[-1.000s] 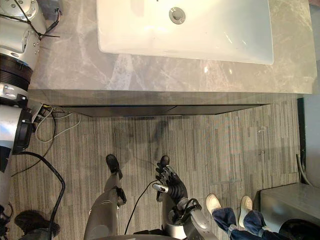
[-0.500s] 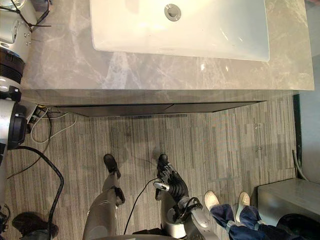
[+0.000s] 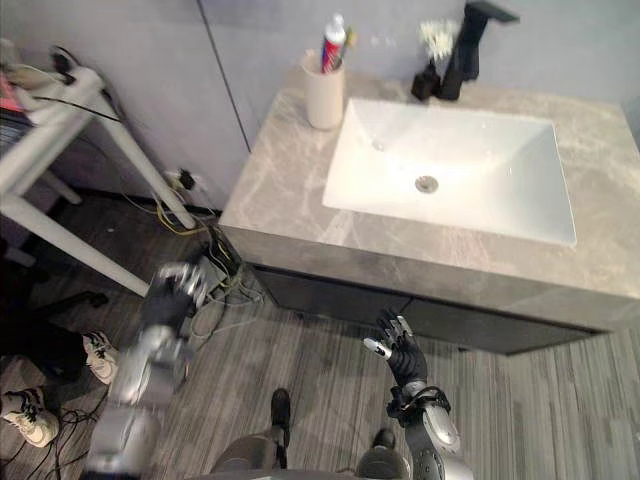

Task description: Organize washtable

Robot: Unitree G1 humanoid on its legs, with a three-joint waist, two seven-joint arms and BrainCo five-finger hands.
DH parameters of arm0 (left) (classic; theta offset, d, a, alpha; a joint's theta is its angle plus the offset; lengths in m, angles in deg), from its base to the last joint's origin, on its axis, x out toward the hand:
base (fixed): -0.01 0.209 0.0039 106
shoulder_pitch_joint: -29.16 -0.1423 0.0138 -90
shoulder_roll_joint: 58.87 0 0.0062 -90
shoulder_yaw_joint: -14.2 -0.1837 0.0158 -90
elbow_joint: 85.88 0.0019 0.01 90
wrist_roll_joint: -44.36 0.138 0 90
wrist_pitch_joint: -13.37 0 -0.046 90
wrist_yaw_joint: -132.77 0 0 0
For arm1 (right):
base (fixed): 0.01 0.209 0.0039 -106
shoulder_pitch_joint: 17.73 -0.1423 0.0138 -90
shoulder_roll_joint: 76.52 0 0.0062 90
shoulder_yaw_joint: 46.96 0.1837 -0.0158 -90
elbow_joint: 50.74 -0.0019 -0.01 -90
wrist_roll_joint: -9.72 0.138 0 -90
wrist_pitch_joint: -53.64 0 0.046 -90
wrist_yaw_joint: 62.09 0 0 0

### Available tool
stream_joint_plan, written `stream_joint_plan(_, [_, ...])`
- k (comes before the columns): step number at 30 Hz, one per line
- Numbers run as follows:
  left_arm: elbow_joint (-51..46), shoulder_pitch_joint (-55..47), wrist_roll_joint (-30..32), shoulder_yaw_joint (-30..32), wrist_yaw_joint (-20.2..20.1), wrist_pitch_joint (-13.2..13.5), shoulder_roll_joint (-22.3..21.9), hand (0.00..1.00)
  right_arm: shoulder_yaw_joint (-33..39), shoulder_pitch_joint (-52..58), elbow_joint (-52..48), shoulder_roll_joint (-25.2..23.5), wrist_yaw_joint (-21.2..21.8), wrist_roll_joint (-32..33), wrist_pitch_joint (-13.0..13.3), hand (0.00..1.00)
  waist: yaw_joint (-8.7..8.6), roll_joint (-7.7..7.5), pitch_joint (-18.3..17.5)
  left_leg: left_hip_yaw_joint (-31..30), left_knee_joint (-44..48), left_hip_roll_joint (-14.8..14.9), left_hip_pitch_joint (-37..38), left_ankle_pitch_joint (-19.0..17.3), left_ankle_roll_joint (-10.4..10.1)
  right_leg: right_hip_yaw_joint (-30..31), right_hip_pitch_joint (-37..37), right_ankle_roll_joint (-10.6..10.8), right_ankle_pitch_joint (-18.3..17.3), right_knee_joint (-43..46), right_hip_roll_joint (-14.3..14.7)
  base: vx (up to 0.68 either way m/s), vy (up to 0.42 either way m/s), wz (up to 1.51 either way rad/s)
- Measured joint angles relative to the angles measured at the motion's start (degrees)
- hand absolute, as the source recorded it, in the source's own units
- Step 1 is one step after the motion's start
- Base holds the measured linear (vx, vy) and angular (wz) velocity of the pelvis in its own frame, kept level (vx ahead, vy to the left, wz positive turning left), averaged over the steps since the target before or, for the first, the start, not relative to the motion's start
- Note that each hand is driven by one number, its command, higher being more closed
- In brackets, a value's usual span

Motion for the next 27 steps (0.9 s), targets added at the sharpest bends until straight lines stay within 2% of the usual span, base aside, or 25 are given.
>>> stream_joint_plan(2, [-0.06,-6.02,-1.26,-0.23,-2.08,-0.09,-3.89,0.00,0.50,3.24,0.00,-1.37,0.15,-0.01,-0.09,0.00,0.00,-0.14,-1.86,-1.38,0.00,-0.34,0.69,0.05,-0.02,-1.23,1.48,0.22,-0.16,-0.10,-0.09,-0.02,-0.014,0.28])
stream_joint_plan(5, [1.29,-9.46,-2.50,-0.57,-4.22,-0.19,-7.42,0.00,1.27,6.97,0.02,-3.47,0.48,-0.01,-0.10,0.00,0.05,-0.19,-3.10,-1.81,0.00,-0.61,1.70,0.09,-0.01,-1.68,2.86,0.30,-0.21,-0.19,-0.26,0.01,-0.009,0.11])
stream_joint_plan(8, [10.41,-9.80,-4.61,-1.46,-5.69,-0.90,-9.96,0.00,1.75,9.86,0.55,-4.67,1.23,-0.02,-0.03,0.00,-0.18,0.15,-4.08,-1.97,-0.01,-0.57,2.64,0.10,0.01,-1.46,3.58,0.45,-0.31,0.11,-0.32,-0.02,-0.013,-0.03])
stream_joint_plan(9, [15.12,-9.10,-5.16,-2.68,-6.03,-1.31,-10.07,0.00,1.74,10.31,1.99,-4.93,1.22,-0.09,0.06,0.00,-0.31,0.12,-4.11,-1.96,-0.02,-0.55,3.52,0.09,-0.01,-1.43,4.39,0.53,-0.37,0.14,-0.32,-0.03,-0.022,-0.04])
stream_joint_plan(12, [21.20,-7.59,-6.35,-4.69,-6.22,-2.32,-9.82,0.00,1.59,10.15,5.59,-4.87,1.19,-1.15,0.10,0.00,-0.31,0.01,-4.19,-2.02,-0.02,-0.54,4.58,0.05,0.01,-1.37,5.46,0.61,-0.49,0.14,-0.31,0.00,0.000,0.00])
stream_joint_plan(14, [25.21,-6.18,-6.32,-6.22,-6.20,-2.87,-9.76,0.00,1.58,10.10,8.05,-4.71,0.85,-4.42,0.12,0.00,-0.37,-0.03,-4.25,-1.63,-0.03,-0.27,4.74,-0.10,0.21,-0.55,5.23,0.94,-0.80,0.50,-0.22,-0.04,-0.015,-0.08])
stream_joint_plan(17, [27.23,-5.37,-5.82,-6.90,-5.93,-2.88,-8.52,0.00,1.62,8.79,10.28,-4.37,-0.48,-8.38,0.19,0.00,-0.40,0.27,-4.17,0.69,-0.03,0.55,4.70,-0.20,0.14,2.58,3.18,0.85,-0.86,1.33,0.12,-0.04,-0.012,-0.39])
stream_joint_plan(22, [27.69,-3.95,-0.77,-9.73,-4.09,-2.83,-5.52,0.00,2.53,7.68,10.77,-4.28,-3.02,-9.63,0.25,0.00,-0.82,0.05,-4.12,6.26,-0.02,1.92,3.69,-0.73,0.08,9.66,-2.29,0.64,-0.83,2.94,0.83,-0.01,-0.008,-0.67])
stream_joint_plan(24, [27.83,-1.85,0.24,-10.13,-3.14,-2.81,-4.92,0.00,2.85,5.90,10.77,-4.04,-4.45,-10.02,0.59,0.00,-1.64,-0.15,-3.87,10.28,-0.01,2.49,2.31,-0.87,0.21,14.45,-6.71,0.06,-0.34,3.64,1.48,-0.01,0.008,-1.04])
stream_joint_plan(25, [27.82,-0.15,0.63,-10.06,-2.34,-2.71,-4.52,0.00,2.86,4.28,10.76,-4.02,-5.27,-10.08,0.80,0.00,-1.97,-0.71,-3.20,13.38,0.01,2.81,1.96,-1.07,0.00,17.51,-9.24,-0.37,1.01,3.63,1.73,-0.01,0.042,-1.44])
stream_joint_plan(27, [27.75,3.19,1.66,-9.83,-0.93,-2.65,-2.98,0.00,2.83,0.73,10.76,-4.07,-6.76,-10.73,1.06,0.00,-2.13,-2.08,-1.83,19.03,0.43,3.28,1.48,-1.34,-0.13,18.61,-12.66,-3.04,2.65,3.00,1.55,0.00,0.049,-1.32])
